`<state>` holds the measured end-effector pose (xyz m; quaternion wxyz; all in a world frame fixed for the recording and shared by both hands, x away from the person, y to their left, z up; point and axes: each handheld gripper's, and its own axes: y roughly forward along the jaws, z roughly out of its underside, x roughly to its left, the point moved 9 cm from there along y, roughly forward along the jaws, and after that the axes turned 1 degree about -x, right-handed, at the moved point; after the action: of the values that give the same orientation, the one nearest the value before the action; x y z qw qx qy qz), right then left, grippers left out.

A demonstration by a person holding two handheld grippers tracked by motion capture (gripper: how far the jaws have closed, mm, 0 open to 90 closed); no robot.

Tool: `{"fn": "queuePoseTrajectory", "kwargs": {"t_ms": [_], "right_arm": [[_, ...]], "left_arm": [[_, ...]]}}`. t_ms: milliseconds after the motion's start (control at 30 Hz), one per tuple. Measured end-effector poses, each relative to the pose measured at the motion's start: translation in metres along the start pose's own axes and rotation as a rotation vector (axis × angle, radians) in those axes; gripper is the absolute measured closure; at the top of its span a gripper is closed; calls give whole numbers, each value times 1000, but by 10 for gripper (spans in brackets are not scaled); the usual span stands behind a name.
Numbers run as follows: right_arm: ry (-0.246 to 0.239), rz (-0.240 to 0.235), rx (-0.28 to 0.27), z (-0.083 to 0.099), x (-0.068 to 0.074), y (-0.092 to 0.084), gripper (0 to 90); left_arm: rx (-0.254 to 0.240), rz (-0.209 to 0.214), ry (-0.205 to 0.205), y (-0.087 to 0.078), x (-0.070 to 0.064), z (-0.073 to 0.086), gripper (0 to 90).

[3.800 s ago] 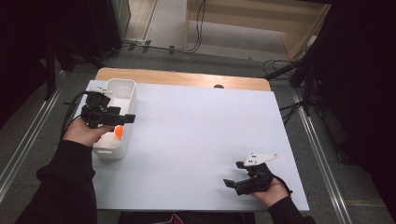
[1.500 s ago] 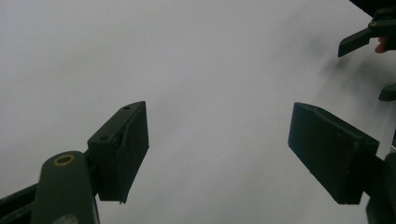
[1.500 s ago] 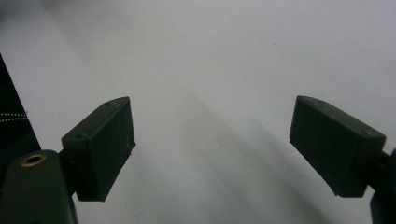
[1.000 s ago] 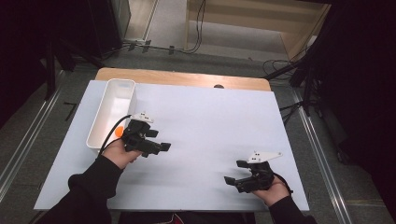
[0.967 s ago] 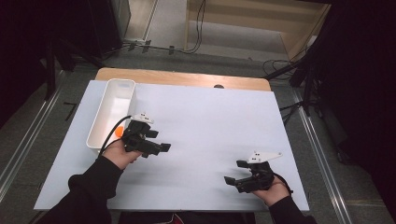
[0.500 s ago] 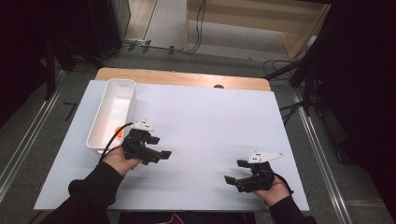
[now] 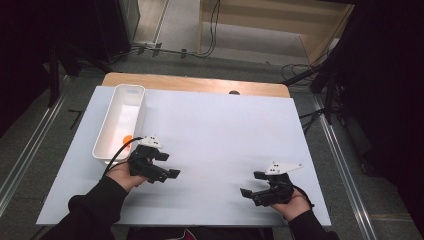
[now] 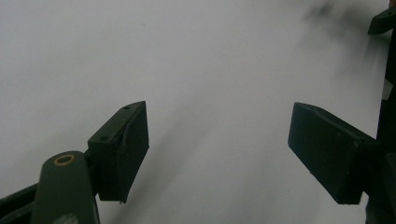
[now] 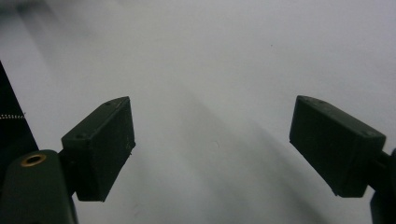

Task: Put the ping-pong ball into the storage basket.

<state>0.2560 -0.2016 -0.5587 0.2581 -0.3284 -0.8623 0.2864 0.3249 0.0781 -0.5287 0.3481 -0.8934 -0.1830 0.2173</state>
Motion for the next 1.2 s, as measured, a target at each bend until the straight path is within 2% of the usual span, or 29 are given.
{"fn": "queuePoseTrajectory", "kwargs": {"t_ms": [300,567,800,1200], "right_arm": [[-4,4,0,0,0,0,128],[-1,6,1,0,0,0,128],[-3,9,-7,-1,-1,0,129],[5,11,-8,-1,-2,0,129]], "left_arm": [[25,-14,46,-4,-4,15,208],[29,-5,47,-7,-6,27,208],[38,-12,73,-12,-8,38,208],[37,-16,60,-23,-6,53,208]]}}
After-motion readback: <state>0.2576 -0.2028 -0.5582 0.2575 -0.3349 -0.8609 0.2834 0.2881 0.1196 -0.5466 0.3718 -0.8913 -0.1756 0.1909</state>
